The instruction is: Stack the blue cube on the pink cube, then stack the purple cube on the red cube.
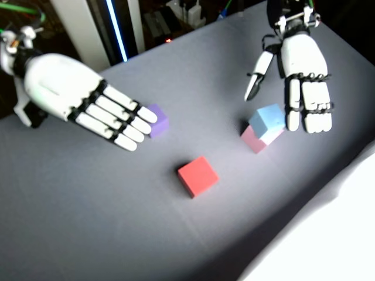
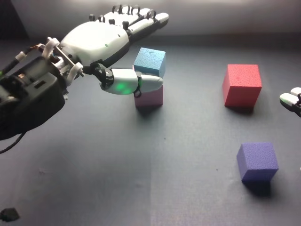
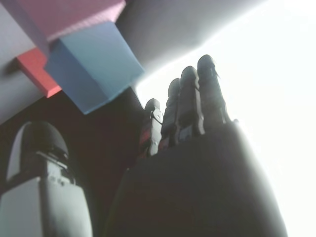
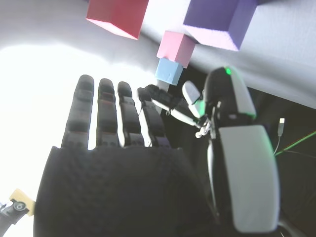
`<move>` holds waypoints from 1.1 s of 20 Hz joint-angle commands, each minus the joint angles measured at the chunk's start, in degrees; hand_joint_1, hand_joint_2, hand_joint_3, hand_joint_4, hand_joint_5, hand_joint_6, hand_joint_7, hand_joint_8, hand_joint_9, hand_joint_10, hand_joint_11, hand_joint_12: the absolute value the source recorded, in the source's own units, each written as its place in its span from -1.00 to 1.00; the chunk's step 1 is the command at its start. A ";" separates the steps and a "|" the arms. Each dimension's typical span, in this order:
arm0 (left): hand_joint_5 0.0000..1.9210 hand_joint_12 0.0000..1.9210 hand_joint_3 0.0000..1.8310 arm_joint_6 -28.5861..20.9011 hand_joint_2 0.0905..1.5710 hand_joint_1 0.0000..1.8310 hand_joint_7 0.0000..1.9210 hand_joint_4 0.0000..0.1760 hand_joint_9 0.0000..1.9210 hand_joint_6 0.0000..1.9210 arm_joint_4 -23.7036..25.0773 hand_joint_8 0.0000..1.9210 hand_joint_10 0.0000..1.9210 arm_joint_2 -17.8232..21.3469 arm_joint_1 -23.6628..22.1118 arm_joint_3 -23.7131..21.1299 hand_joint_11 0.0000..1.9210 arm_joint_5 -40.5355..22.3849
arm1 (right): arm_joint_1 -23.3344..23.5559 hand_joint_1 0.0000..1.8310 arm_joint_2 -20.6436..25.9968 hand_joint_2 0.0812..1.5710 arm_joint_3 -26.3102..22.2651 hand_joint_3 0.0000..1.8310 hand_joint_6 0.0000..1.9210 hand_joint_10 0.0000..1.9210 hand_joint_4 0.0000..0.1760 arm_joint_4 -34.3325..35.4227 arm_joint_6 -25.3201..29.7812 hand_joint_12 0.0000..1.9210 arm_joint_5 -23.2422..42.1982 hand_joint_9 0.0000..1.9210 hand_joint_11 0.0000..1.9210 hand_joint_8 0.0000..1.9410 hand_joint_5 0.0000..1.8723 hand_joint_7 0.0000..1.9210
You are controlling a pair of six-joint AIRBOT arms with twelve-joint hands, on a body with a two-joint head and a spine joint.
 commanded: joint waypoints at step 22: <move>-0.98 -1.00 -1.00 -9.74 0.73 -0.20 -1.00 -0.56 -1.00 -0.99 -1.98 -1.00 -1.00 16.67 26.32 -16.35 -1.00 -39.25 | 10.89 -0.02 -11.86 0.41 11.80 -1.00 -0.95 -0.38 -1.00 -8.08 12.43 0.53 -10.63 -0.91 -1.00 -0.94 -0.85 -0.69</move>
